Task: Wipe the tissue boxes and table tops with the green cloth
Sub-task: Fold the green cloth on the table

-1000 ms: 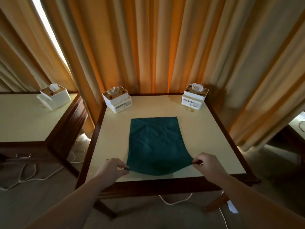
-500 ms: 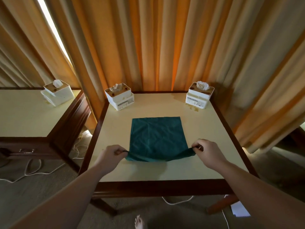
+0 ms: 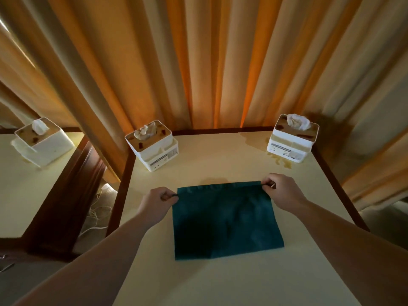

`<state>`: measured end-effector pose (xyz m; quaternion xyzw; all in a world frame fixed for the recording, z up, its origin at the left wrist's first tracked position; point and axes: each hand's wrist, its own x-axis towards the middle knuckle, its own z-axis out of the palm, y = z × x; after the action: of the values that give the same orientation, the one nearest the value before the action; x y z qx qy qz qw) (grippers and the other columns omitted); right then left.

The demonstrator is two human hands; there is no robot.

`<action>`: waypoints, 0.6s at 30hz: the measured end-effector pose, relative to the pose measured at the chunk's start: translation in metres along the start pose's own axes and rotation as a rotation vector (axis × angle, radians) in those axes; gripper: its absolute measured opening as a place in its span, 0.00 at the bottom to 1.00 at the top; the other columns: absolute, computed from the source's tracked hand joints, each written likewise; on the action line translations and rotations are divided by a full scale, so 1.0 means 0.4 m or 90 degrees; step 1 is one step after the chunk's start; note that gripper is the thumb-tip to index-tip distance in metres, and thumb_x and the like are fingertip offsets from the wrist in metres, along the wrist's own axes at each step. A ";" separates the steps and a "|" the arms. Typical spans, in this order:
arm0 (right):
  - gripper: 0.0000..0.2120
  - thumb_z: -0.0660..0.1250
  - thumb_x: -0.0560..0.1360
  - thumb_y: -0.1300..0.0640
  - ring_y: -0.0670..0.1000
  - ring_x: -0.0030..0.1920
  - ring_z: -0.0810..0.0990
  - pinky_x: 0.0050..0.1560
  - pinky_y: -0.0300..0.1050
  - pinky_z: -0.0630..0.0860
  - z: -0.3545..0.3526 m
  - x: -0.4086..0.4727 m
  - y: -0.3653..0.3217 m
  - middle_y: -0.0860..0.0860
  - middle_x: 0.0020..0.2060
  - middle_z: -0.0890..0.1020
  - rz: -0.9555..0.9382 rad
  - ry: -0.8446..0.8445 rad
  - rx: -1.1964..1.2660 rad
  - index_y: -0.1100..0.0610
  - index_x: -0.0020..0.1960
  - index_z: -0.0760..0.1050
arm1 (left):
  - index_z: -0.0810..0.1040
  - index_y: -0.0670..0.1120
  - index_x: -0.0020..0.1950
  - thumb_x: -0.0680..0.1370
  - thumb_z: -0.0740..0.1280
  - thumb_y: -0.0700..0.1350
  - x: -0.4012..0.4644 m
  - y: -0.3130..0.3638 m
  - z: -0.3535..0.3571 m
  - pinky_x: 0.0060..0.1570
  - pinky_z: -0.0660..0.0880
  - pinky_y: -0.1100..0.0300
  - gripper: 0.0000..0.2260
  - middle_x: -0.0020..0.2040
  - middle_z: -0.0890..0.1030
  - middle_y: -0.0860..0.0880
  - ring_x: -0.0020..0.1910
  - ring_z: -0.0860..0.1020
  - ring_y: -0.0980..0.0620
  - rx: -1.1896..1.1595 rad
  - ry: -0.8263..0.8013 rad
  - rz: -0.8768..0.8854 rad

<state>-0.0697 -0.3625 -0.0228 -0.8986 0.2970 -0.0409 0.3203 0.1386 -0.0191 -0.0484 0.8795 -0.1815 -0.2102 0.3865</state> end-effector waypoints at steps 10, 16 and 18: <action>0.05 0.69 0.79 0.61 0.49 0.47 0.81 0.43 0.37 0.72 0.067 0.142 0.028 0.47 0.46 0.83 0.091 -0.029 -0.020 0.52 0.50 0.81 | 0.83 0.54 0.46 0.77 0.75 0.48 0.188 -0.033 0.055 0.40 0.73 0.61 0.03 0.42 0.83 0.55 0.43 0.80 0.55 0.104 -0.034 -0.035; 0.14 0.68 0.80 0.49 0.47 0.52 0.73 0.47 0.43 0.73 0.153 0.066 -0.039 0.46 0.57 0.70 0.053 -0.030 -0.135 0.50 0.64 0.75 | 0.80 0.52 0.63 0.79 0.73 0.51 0.179 -0.058 0.077 0.52 0.74 0.55 0.14 0.55 0.74 0.53 0.51 0.75 0.51 0.188 -0.037 0.009; 0.11 0.68 0.81 0.48 0.45 0.55 0.71 0.47 0.42 0.72 0.201 0.024 -0.076 0.45 0.55 0.71 -0.021 -0.066 -0.135 0.50 0.61 0.77 | 0.78 0.52 0.64 0.80 0.71 0.50 0.160 -0.054 0.078 0.54 0.76 0.52 0.13 0.57 0.73 0.53 0.53 0.77 0.49 0.173 -0.019 0.007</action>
<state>-0.0250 -0.3046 -0.0693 -0.9331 0.2681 0.0319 0.2377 0.1801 -0.0550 -0.0984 0.9196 -0.2189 -0.1945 0.2620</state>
